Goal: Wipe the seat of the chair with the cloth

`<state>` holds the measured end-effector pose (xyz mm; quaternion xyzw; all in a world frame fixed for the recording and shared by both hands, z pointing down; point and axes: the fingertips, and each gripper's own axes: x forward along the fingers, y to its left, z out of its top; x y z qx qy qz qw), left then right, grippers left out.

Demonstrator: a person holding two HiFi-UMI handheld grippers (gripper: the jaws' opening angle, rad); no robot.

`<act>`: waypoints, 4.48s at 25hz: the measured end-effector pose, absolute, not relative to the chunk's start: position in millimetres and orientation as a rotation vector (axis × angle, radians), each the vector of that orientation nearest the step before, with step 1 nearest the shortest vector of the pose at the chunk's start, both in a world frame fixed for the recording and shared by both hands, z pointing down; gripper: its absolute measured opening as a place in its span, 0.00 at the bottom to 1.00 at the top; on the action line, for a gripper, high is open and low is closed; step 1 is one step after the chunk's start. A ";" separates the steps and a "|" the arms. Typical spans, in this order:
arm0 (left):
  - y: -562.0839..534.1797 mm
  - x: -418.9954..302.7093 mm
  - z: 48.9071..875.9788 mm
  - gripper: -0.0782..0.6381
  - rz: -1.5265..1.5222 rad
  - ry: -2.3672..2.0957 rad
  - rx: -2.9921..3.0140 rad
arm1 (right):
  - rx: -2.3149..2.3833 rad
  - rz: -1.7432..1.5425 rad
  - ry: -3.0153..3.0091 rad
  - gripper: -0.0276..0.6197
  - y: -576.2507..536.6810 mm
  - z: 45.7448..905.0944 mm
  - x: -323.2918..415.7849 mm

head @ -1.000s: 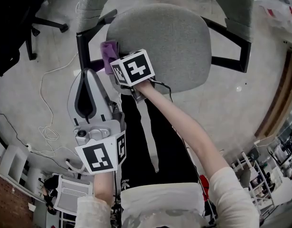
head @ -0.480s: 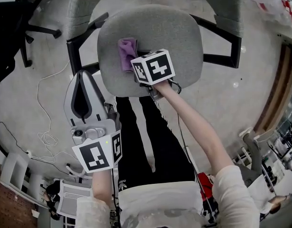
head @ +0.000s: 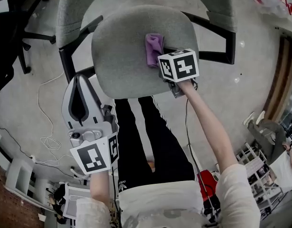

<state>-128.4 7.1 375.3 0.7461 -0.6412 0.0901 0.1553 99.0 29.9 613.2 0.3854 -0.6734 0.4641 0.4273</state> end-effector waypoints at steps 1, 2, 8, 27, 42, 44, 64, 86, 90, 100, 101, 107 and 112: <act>6.4 -126.9 375.1 0.13 0.258 -1.833 2.143 | 0.978 1.144 -1.668 0.18 29.1 612.9 109.4; 6.0 -125.5 374.8 0.13 0.259 -1.829 2.149 | 0.997 1.126 -1.652 0.18 28.1 612.7 120.8; 5.9 -117.4 374.5 0.13 0.253 -1.812 2.162 | 1.120 0.987 -1.510 0.18 24.7 609.3 195.4; 5.2 -111.8 365.7 0.13 0.256 -1.819 2.177 | 1.284 0.835 -1.244 0.18 25.4 593.2 264.7; 13.5 -148.8 372.3 0.13 0.246 -1.966 2.050 | 0.821 1.204 -1.940 0.18 119.8 554.7 -45.7; 14.4 -156.3 372.5 0.13 0.235 -1.999 2.021 | 0.719 1.284 -1.983 0.18 131.5 563.2 -82.6; 14.5 -167.0 376.6 0.13 0.239 -2.005 2.007 | 0.654 1.348 -1.859 0.18 157.5 611.9 -65.4; -4.4 -116.5 366.8 0.13 0.232 -1.896 2.135 | 0.942 1.099 -1.624 0.18 147.5 604.9 163.4; -9.3 -105.2 366.8 0.13 0.240 -1.867 2.167 | 1.014 1.055 -1.547 0.18 146.3 603.8 213.0; -13.0 -89.3 364.4 0.13 0.256 -1.838 2.210 | 1.109 0.974 -1.401 0.18 148.0 603.6 281.1; -13.4 -88.5 363.9 0.13 0.254 -1.837 2.212 | 1.112 0.963 -1.391 0.18 148.2 603.9 283.3; -12.5 -83.4 362.1 0.13 0.247 -1.826 2.220 | 1.142 0.967 -1.373 0.18 146.6 604.0 288.5; -10.8 -84.2 360.6 0.13 0.247 -1.820 2.227 | 1.171 0.979 -1.342 0.18 145.8 597.1 285.1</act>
